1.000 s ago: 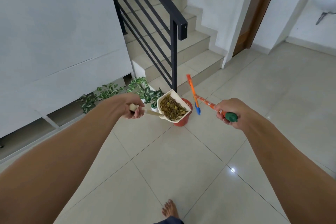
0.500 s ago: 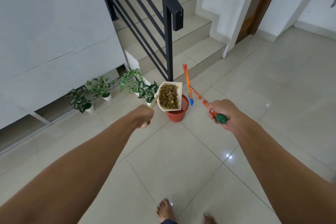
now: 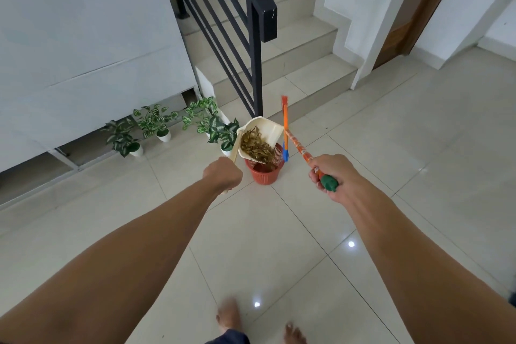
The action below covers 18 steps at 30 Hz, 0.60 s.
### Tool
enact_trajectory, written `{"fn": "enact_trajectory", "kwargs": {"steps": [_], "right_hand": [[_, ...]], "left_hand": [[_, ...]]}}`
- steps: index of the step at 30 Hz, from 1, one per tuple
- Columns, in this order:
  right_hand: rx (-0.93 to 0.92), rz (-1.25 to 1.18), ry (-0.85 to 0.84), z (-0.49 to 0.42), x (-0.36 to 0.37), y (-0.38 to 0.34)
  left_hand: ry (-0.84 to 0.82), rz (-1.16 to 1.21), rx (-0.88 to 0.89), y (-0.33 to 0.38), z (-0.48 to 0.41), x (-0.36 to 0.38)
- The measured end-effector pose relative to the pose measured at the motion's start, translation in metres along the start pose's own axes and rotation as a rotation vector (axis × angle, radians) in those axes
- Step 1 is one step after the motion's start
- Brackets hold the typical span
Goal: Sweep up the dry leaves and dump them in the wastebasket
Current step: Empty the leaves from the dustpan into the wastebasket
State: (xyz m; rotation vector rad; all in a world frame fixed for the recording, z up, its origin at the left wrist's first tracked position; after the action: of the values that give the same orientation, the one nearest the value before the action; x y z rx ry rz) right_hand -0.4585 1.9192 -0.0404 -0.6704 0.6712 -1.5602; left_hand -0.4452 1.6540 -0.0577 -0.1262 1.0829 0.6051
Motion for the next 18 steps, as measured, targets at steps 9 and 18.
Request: {"fn": "enact_trajectory", "kwargs": {"steps": [9,18], "right_hand": [[0.014,-0.072,-0.042,-0.004,-0.021,-0.006],[0.023,-0.145,-0.107,0.007,-0.020,-0.008]], "left_hand": [[0.116,-0.076,-0.012,0.023,0.013,0.002],[0.205,-0.132,-0.001,0.041,0.030,0.002]]}}
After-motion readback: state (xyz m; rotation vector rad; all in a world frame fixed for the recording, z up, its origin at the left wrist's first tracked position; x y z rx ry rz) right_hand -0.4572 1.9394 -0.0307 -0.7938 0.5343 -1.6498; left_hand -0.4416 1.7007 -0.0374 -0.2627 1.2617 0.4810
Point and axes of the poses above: each hand's wrist, its own z-axis away from the middle knuckle, its own x-axis out of the palm, y = z × x, the point moved 10 cm from there along -z, towards the middle knuckle, and after that the axes turned 7 degrees about -z, right-handed, at the moved point
